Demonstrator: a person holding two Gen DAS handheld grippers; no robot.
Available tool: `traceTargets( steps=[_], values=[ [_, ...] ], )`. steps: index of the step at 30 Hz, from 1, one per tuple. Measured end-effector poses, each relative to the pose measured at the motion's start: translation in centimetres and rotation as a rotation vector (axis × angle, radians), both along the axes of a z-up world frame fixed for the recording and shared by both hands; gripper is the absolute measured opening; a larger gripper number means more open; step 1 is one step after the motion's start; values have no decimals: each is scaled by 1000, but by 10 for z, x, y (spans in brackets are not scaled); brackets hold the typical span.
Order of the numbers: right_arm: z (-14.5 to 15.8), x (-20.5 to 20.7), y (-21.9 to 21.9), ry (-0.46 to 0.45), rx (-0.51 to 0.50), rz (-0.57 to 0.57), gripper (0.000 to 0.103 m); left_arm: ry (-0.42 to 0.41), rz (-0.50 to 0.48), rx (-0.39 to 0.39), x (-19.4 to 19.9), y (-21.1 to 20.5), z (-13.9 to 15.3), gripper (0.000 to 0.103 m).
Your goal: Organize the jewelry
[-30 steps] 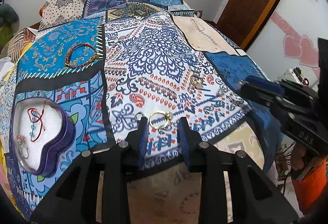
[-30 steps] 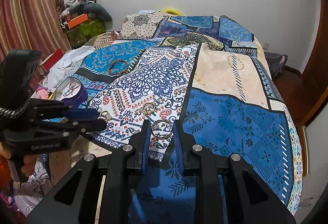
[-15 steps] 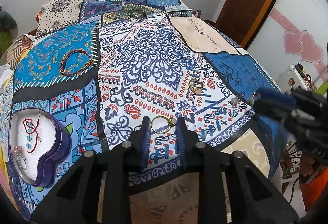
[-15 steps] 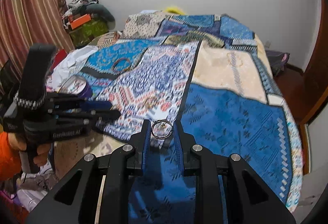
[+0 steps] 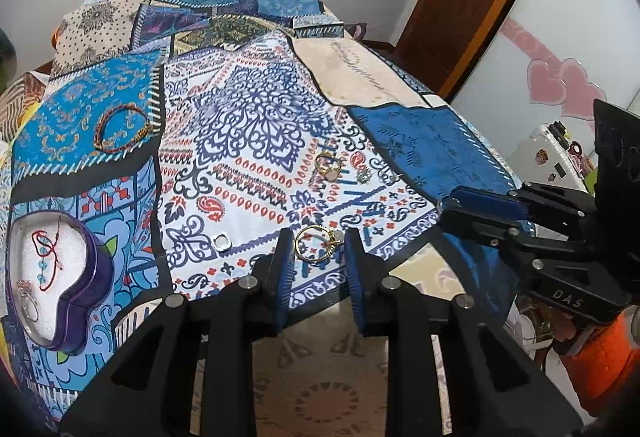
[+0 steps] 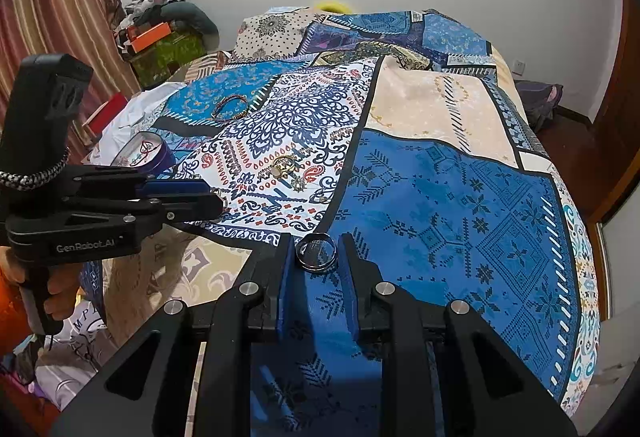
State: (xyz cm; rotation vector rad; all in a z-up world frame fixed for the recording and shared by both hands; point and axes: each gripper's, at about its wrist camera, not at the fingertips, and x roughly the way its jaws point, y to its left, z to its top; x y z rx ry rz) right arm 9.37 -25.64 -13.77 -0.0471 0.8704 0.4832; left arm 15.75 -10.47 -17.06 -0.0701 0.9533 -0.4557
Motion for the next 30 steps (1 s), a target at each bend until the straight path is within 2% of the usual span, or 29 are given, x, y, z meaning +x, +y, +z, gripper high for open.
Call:
traceTargets(
  steps=[5,13,20,30],
  values=[
    [6,0,0,-9,16,-3,20,-32,12,-1,-4,4,11,24],
    [30,7,20,-75,58,8,20,-104,68,6,-11,28,35,24],
    [55,9,59,-141,91,53,20,-172,159,6,-22,70,57,24],
    [72,4,117,-171,142,142,20,-246,287,19,-45,140,79,24]
  ],
)
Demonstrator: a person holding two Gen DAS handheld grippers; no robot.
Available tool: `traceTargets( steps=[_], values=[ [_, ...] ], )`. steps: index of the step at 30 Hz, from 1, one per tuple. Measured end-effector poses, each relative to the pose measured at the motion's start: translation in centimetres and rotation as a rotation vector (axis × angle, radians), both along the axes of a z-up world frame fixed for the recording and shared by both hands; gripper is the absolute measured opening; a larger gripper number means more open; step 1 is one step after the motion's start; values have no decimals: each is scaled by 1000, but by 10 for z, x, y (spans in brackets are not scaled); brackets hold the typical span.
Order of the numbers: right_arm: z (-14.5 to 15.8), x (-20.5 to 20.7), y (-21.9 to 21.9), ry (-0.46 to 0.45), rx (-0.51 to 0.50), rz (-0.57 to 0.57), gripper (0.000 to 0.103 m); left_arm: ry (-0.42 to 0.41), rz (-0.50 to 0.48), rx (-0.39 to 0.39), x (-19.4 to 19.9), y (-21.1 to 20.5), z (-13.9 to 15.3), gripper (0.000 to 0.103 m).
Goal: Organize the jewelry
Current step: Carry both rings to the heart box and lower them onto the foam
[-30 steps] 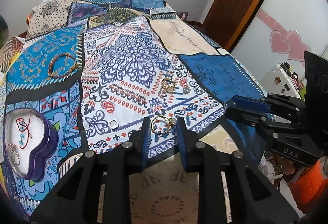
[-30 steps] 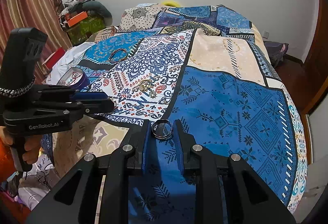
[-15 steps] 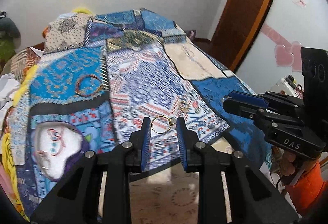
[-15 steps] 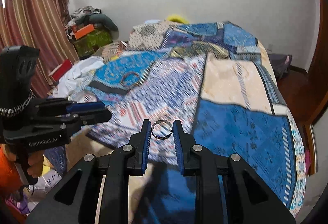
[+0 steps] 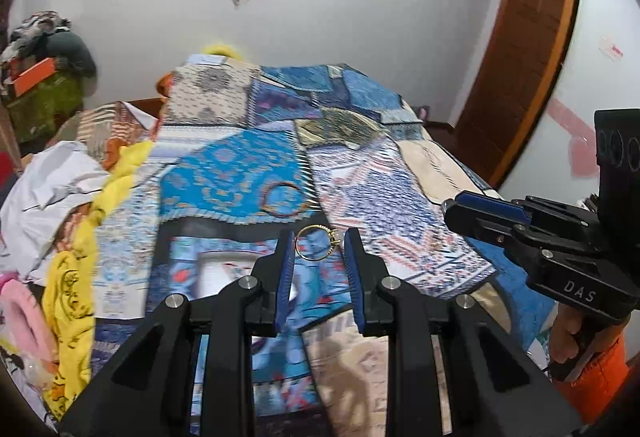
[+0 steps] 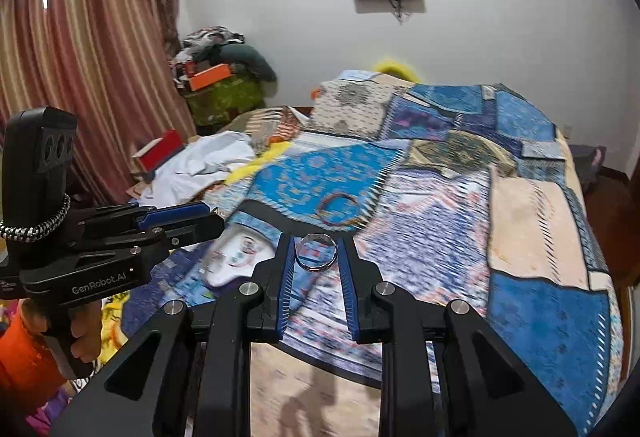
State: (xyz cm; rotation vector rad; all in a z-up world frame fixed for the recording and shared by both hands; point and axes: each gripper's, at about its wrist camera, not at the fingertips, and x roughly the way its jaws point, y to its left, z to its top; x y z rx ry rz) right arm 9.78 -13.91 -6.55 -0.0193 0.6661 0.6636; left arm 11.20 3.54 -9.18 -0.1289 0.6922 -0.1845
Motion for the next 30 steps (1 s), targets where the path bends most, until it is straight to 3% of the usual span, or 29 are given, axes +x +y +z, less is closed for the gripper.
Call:
traceTargets(
  steps=[7,15,22,30],
  values=[
    [-4,-1,45,11,10,73,20,5,54,4,-10,33,-2,24],
    [-36,14,86,91,-33,114,20,91,51,-1,-8,46,-40,24],
    [-64,33,103,184,-75,123,20,165,36,-4,4,44,-72,24],
    [-83,42,113,242,-100,143,20,179,42,26,10,49,-82,24]
  ],
)
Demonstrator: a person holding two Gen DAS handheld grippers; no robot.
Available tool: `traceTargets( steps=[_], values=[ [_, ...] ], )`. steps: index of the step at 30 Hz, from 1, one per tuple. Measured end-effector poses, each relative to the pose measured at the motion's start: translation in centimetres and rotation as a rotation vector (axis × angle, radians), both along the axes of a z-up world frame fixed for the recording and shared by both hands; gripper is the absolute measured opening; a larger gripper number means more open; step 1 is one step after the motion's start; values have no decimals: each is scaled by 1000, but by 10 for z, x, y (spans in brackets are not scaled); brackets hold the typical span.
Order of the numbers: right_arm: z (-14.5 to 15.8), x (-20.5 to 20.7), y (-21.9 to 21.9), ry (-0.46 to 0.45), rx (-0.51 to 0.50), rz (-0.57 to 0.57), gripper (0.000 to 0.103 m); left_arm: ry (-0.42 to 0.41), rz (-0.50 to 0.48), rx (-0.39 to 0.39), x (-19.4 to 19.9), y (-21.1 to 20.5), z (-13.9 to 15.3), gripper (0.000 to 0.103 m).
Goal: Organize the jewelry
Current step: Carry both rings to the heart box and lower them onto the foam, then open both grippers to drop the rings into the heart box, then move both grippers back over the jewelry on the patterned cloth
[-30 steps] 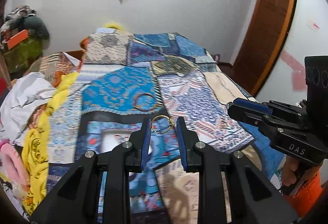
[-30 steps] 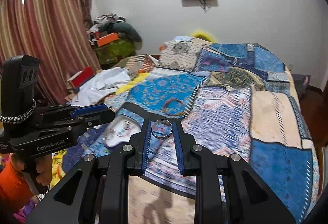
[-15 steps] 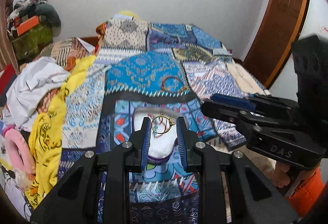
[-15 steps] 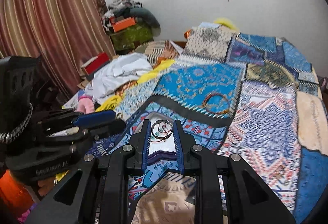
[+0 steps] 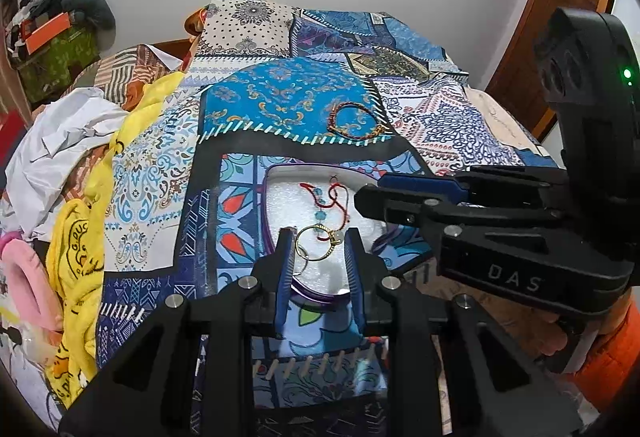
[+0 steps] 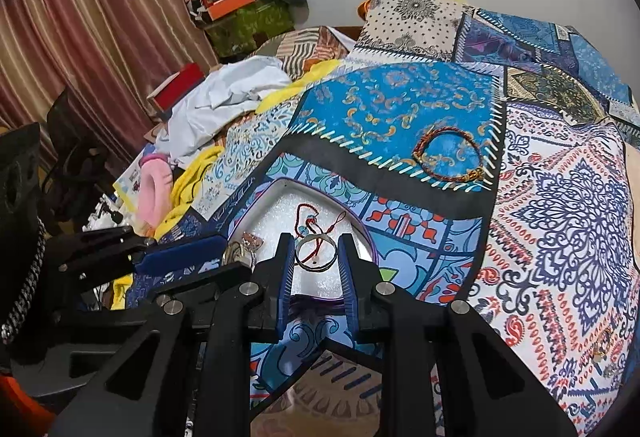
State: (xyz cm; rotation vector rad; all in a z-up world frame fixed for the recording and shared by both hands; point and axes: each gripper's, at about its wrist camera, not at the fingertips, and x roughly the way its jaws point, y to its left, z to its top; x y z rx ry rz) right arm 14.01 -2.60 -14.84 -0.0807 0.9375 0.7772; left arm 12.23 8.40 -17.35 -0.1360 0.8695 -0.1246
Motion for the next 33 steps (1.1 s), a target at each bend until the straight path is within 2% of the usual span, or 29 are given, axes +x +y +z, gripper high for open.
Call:
traceTargets(
  steps=[10,19,28,33],
  values=[
    [3,-2,6,-16,-13,14,21,5,5,-9,1,3,0,24],
    [19,-8,-3,-63,-9,-13,23,-14,26,2,-6,5,13,24],
    [50,-22,-40,-148,1,-76,23,-66,44,19,-11,-1,39,24],
    [61,-27,-82,-179,-1,-151,23,-89,18,9,-5,-21,51,24]
  ],
)
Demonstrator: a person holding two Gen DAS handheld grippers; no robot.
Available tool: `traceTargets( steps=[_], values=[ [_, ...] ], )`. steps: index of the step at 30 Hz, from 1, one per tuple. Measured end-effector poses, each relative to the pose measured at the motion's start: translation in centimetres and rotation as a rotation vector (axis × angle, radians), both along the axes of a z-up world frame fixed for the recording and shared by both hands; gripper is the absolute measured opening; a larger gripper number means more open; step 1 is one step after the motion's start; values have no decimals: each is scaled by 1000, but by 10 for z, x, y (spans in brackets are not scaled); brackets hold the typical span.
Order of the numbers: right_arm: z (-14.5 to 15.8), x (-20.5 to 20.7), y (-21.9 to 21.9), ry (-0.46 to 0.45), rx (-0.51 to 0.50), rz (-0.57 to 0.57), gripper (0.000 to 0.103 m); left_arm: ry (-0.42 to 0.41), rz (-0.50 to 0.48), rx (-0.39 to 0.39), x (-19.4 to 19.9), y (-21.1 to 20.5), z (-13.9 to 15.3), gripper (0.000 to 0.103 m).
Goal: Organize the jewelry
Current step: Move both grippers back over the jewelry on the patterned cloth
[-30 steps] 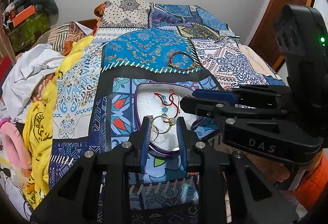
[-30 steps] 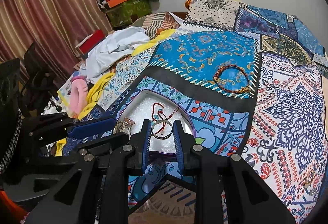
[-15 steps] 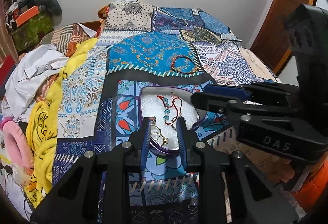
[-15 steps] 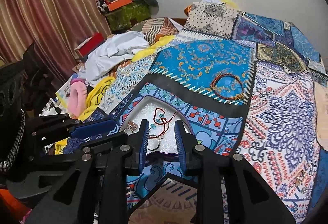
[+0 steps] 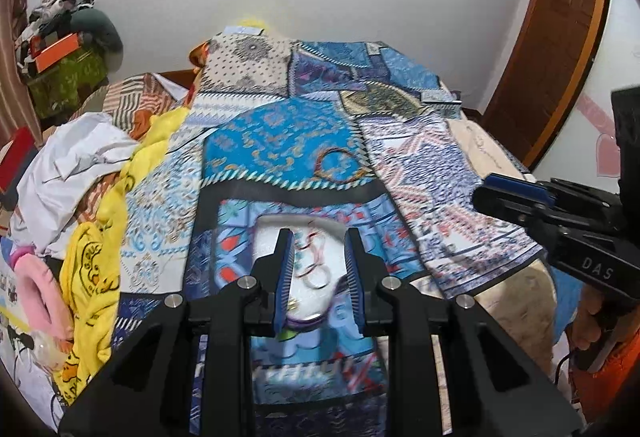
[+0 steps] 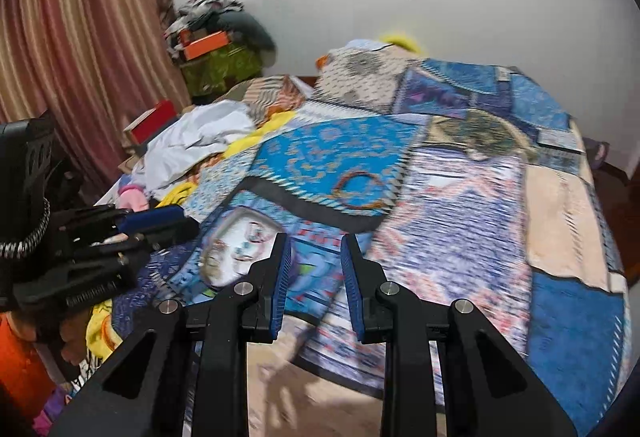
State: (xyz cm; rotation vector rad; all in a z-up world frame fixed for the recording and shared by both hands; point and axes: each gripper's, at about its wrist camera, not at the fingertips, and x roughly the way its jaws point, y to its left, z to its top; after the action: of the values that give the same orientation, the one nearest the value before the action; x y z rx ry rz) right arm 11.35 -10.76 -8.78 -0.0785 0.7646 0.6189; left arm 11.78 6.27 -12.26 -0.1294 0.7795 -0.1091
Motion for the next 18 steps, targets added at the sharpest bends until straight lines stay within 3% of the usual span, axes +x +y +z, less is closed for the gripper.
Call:
traceTargets(
  steps=[11,18],
  values=[
    [1,3,-97,-1,-36,-214,23,13,-140,-27,25,-64,-1,25],
    [-20,8,-118,64,-53,-239,23,74,-226,-40,40,-99,-20,25]
  ],
)
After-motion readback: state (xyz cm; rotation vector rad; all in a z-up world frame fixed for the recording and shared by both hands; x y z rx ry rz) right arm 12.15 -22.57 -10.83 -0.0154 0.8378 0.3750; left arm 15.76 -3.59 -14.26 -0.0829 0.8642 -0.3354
